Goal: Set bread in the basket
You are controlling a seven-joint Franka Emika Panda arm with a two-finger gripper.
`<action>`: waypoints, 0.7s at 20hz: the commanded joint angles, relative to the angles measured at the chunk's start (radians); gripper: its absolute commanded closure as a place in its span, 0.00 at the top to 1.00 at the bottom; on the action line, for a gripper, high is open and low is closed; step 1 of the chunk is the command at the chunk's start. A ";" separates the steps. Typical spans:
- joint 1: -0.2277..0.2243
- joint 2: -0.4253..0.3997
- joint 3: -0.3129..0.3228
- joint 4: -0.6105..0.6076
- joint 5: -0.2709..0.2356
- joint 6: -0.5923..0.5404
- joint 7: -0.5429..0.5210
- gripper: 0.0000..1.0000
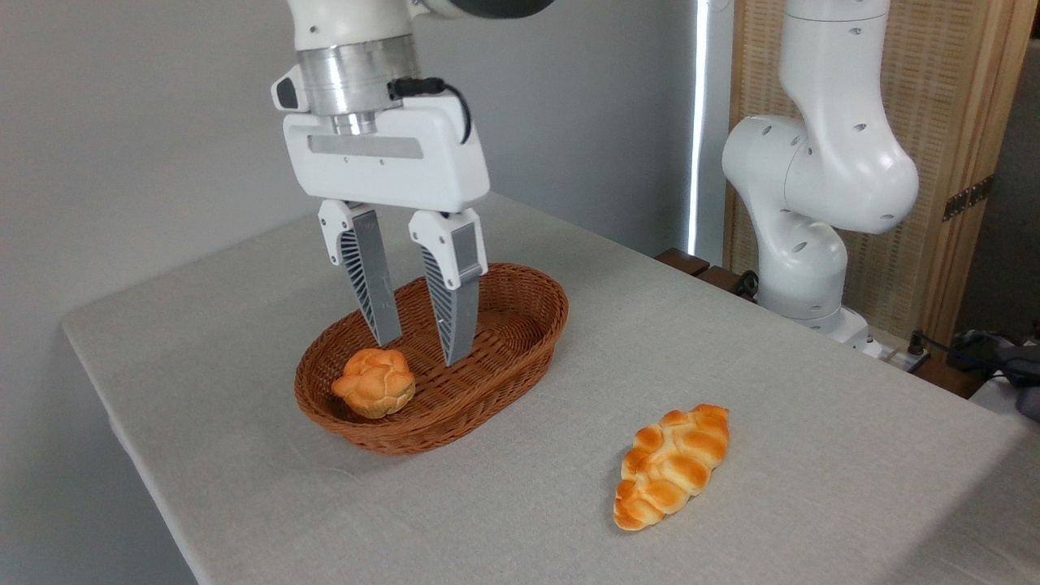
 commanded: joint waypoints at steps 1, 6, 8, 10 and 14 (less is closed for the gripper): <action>-0.010 0.003 0.004 0.013 -0.044 -0.022 0.012 1.00; -0.017 0.014 0.079 0.092 -0.179 -0.171 0.242 1.00; -0.017 0.028 0.119 0.135 -0.241 -0.214 0.303 1.00; -0.019 0.043 0.123 0.164 -0.248 -0.242 0.314 1.00; -0.019 0.043 0.123 0.163 -0.252 -0.242 0.313 1.00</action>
